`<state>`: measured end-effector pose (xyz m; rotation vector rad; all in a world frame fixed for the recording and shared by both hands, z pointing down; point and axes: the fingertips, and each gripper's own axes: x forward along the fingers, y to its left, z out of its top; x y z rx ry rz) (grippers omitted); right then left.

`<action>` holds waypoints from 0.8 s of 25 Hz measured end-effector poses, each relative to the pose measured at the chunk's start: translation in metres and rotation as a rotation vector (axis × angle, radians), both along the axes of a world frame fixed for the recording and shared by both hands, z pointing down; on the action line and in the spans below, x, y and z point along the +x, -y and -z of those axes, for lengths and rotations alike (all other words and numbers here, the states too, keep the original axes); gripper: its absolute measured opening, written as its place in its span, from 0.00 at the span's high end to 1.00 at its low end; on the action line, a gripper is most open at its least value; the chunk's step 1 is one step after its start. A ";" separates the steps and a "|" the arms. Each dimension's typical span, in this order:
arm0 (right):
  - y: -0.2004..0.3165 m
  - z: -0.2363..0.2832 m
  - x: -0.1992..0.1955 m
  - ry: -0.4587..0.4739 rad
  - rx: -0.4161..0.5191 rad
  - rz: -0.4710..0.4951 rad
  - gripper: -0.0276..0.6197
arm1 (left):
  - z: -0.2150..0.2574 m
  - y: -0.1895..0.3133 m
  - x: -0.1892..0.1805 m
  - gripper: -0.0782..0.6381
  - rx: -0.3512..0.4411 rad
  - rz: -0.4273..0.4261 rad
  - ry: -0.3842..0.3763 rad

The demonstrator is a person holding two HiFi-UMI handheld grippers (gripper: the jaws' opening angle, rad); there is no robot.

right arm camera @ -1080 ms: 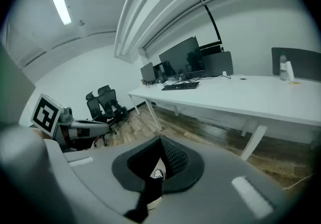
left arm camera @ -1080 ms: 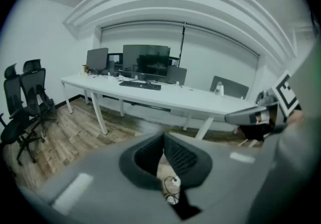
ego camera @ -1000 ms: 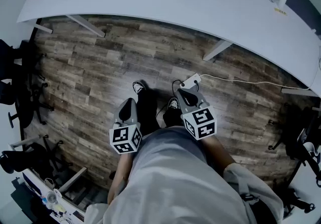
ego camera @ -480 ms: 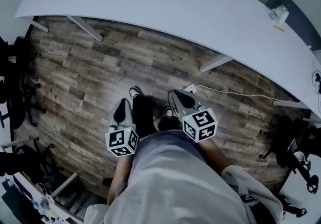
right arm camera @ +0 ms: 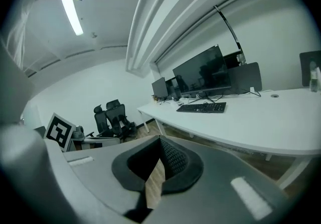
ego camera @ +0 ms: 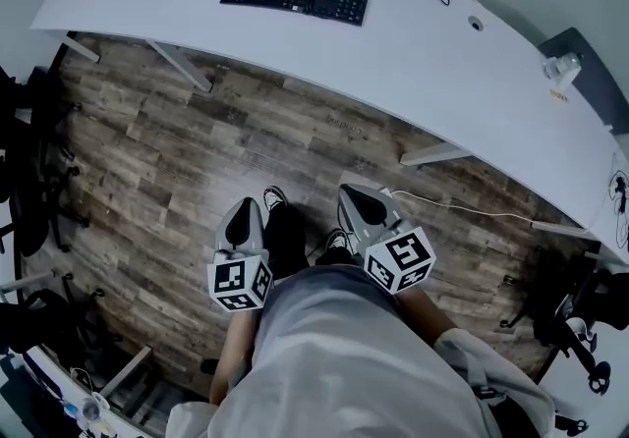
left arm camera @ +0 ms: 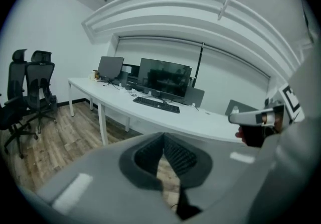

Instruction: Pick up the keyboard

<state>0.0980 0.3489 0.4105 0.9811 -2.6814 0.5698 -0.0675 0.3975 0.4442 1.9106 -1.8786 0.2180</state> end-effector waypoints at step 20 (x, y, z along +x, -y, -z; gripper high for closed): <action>0.116 0.054 -0.178 -0.057 0.081 0.066 0.96 | 0.079 0.119 -0.189 0.89 0.194 0.037 -0.068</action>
